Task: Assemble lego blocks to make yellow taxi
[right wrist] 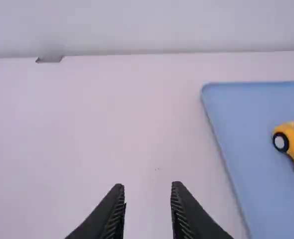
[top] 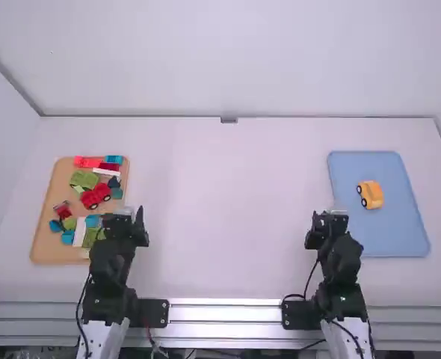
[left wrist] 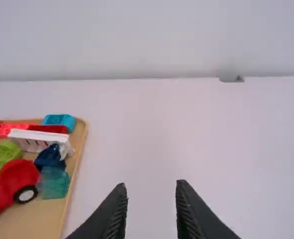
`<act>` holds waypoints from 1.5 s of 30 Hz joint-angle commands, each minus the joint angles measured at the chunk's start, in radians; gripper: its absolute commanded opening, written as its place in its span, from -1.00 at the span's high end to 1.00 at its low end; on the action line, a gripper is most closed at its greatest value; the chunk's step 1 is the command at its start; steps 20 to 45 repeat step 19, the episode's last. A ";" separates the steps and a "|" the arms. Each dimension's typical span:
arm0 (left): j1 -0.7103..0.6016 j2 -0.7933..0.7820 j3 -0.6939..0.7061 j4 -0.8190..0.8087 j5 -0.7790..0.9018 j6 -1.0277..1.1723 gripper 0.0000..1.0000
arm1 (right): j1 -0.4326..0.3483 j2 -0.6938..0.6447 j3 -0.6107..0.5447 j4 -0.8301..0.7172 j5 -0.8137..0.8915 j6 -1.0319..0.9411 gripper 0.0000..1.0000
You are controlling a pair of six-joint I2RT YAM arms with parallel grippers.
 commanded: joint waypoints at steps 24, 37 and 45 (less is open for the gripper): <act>-0.002 -0.074 -0.010 -0.004 -0.007 -0.006 1.00 | -0.002 -0.227 -0.011 -0.005 0.003 0.004 1.00; -0.002 -0.074 -0.010 -0.004 -0.007 -0.006 1.00 | -0.002 -0.227 -0.011 -0.005 0.003 0.004 1.00; -0.002 -0.074 -0.010 -0.004 -0.007 -0.006 1.00 | -0.002 -0.227 -0.011 -0.005 0.003 0.004 1.00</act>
